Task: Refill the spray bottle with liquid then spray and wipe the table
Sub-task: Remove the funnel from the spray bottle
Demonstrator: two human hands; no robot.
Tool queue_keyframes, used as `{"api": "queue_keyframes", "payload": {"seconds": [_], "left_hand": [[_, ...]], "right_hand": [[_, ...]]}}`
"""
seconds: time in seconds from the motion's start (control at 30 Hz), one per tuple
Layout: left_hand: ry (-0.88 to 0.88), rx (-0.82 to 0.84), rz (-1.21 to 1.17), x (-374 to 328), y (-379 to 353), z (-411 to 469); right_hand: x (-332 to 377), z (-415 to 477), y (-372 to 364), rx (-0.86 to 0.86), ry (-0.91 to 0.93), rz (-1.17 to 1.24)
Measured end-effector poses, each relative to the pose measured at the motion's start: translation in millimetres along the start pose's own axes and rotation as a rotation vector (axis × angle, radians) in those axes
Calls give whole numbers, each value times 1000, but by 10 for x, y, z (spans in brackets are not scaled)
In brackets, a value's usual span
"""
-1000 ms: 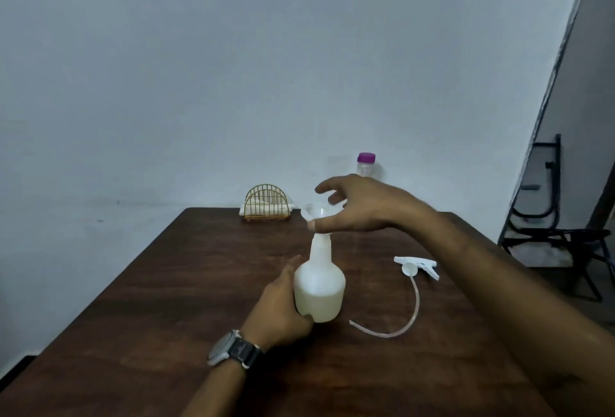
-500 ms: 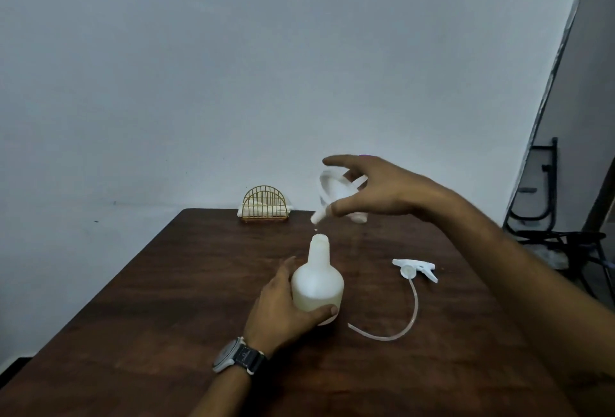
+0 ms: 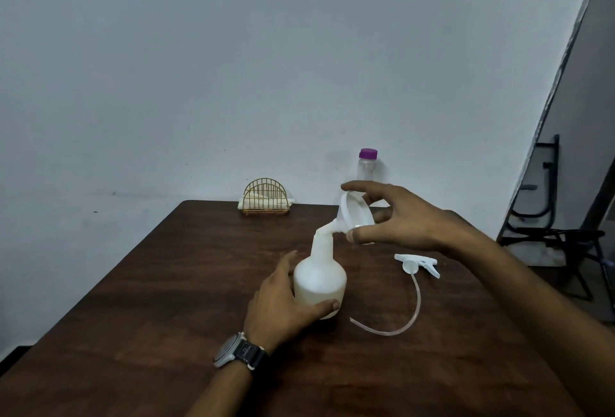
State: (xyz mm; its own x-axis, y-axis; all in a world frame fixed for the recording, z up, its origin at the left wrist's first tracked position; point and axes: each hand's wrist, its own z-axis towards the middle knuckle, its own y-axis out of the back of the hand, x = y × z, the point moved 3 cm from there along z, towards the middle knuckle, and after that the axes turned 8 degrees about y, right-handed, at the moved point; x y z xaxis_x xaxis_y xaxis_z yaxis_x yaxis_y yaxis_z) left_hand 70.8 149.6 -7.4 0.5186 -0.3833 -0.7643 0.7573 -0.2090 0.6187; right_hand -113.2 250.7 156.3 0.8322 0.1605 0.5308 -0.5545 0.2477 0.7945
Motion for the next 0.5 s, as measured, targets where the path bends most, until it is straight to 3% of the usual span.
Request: {"api": "queue_keyframes", "payload": {"seconds": [0.5], "left_hand": [[34, 35, 7, -9, 19, 25]], "right_hand": [[-10, 37, 82, 8, 4, -60]]}}
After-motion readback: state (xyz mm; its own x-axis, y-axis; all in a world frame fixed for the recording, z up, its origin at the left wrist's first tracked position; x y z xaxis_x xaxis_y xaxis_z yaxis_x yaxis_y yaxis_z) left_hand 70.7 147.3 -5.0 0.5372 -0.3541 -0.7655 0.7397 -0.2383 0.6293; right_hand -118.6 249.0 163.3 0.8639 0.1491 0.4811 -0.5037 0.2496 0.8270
